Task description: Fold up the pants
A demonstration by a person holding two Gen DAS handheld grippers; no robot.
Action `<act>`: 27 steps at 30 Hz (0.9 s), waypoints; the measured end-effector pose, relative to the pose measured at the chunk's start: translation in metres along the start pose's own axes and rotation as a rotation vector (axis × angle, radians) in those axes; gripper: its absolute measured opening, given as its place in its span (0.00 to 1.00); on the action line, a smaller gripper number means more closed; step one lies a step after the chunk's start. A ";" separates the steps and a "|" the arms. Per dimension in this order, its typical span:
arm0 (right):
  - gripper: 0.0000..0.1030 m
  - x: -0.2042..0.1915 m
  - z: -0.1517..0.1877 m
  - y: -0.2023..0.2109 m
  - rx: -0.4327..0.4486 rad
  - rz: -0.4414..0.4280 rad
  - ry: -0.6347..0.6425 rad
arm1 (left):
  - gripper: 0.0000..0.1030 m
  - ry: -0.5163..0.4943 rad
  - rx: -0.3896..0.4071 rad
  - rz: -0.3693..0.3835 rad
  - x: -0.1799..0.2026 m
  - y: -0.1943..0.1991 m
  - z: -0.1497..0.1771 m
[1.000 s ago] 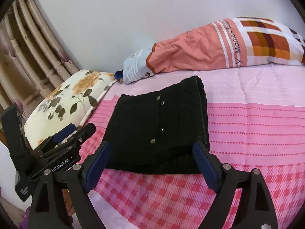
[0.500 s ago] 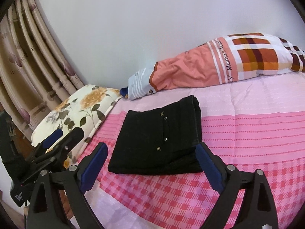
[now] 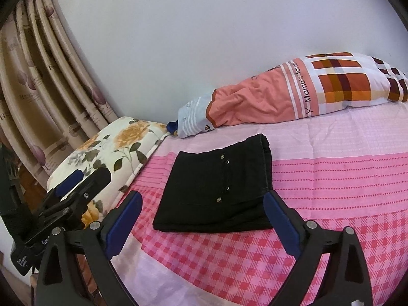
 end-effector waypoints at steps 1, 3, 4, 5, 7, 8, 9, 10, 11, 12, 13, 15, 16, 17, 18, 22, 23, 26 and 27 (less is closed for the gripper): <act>0.92 -0.001 0.001 0.000 0.000 0.000 0.001 | 1.00 0.002 0.002 -0.004 -0.001 0.001 0.000; 0.92 -0.002 0.001 0.001 -0.003 -0.001 0.003 | 1.00 0.002 0.001 0.000 -0.001 0.001 0.000; 0.92 -0.002 0.001 0.000 -0.002 -0.002 0.002 | 1.00 0.004 0.001 0.001 -0.001 0.002 0.000; 0.92 -0.002 0.001 0.001 -0.002 -0.002 0.002 | 1.00 0.003 0.002 -0.002 -0.001 0.002 0.000; 0.92 -0.003 0.001 0.001 -0.003 -0.002 0.003 | 1.00 0.001 0.003 0.001 -0.001 0.002 0.000; 0.92 -0.003 0.001 0.001 -0.003 -0.001 0.003 | 1.00 0.003 0.003 -0.001 -0.001 0.002 0.000; 0.92 -0.003 0.001 0.001 -0.002 -0.001 0.003 | 1.00 0.003 0.003 -0.002 -0.001 0.002 0.000; 0.92 -0.003 0.001 0.000 -0.002 -0.001 0.002 | 1.00 0.004 0.004 -0.002 -0.001 0.004 -0.001; 0.93 -0.003 0.001 0.001 -0.003 -0.001 0.002 | 1.00 0.004 0.004 0.000 -0.001 0.003 -0.001; 0.93 -0.003 0.002 0.001 -0.003 -0.001 0.001 | 1.00 0.004 0.003 -0.002 -0.001 0.004 -0.001; 0.93 -0.004 0.002 0.001 -0.002 -0.001 0.001 | 1.00 0.004 0.001 -0.004 -0.001 0.004 0.000; 0.93 -0.004 0.002 0.000 -0.004 0.000 0.002 | 1.00 0.006 0.000 -0.006 -0.002 0.004 -0.001; 0.93 -0.003 0.002 0.000 -0.003 0.000 0.002 | 1.00 0.008 -0.002 -0.010 -0.002 0.005 -0.001; 0.93 -0.004 0.002 0.001 -0.005 0.000 0.003 | 1.00 0.010 -0.003 -0.010 -0.003 0.005 -0.001; 0.93 -0.005 0.002 0.001 -0.006 0.000 0.003 | 1.00 0.012 -0.004 -0.009 -0.003 0.005 -0.001; 0.93 -0.007 0.003 -0.001 -0.014 -0.002 0.005 | 1.00 0.013 -0.003 -0.015 -0.003 0.005 -0.002; 0.93 -0.007 0.003 -0.002 -0.016 -0.003 0.006 | 1.00 0.013 -0.003 -0.016 -0.003 0.005 -0.002; 0.94 -0.008 0.004 -0.002 -0.017 -0.003 0.006 | 1.00 0.013 -0.007 -0.024 -0.003 0.004 -0.001; 0.94 -0.008 0.004 -0.002 -0.018 -0.003 0.005 | 1.00 0.013 -0.009 -0.023 -0.003 0.003 -0.001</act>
Point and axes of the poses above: each gripper's, at about its wrist camera, not at the fingertips, and y roughly against the way its jaws point, x to its right, z to its underside, the point moved 1 cm from there along -y, roughly the way its jaws point, and after that the axes turned 15 degrees about -z, right-handed, at the moved point
